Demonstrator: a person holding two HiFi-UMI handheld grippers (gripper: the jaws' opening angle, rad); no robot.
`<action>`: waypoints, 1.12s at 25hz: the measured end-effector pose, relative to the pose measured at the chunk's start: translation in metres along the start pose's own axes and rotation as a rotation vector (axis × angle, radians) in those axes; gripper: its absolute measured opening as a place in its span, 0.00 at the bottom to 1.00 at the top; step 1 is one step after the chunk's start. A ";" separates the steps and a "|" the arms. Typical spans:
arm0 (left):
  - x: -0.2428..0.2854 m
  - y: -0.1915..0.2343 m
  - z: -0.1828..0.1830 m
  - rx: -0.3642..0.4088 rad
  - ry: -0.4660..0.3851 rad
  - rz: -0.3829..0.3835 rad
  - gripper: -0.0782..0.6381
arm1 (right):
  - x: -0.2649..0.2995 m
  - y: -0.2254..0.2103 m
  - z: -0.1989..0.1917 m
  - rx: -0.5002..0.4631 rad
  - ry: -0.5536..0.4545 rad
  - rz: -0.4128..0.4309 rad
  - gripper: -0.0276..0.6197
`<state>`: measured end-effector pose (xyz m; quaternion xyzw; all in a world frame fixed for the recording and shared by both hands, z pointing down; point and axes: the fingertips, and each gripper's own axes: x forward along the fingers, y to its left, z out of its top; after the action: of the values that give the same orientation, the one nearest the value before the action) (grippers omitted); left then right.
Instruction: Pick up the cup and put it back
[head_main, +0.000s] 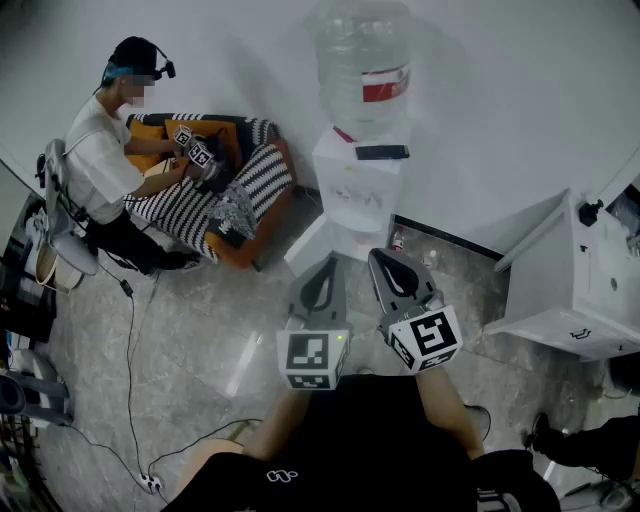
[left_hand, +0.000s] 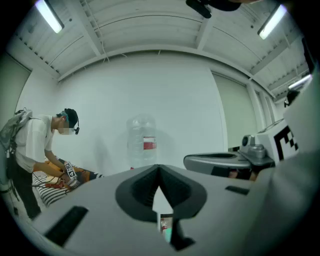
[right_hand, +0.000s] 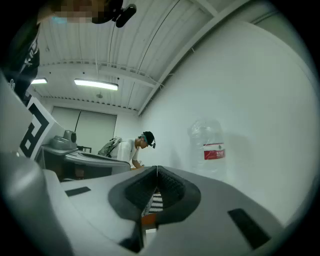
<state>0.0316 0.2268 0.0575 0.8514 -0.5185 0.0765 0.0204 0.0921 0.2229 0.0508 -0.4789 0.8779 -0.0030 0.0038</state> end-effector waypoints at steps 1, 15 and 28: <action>0.000 0.000 -0.001 0.000 0.003 0.003 0.13 | -0.001 0.000 0.001 -0.001 -0.001 -0.001 0.06; 0.004 -0.026 -0.021 -0.020 0.049 -0.059 0.13 | -0.028 -0.026 -0.009 0.054 -0.003 -0.103 0.06; 0.000 0.009 -0.053 -0.089 0.122 -0.004 0.13 | -0.013 -0.019 -0.024 0.104 -0.024 -0.103 0.06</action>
<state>0.0179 0.2285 0.1094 0.8445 -0.5174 0.1048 0.0900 0.1150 0.2233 0.0748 -0.5227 0.8505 -0.0431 0.0390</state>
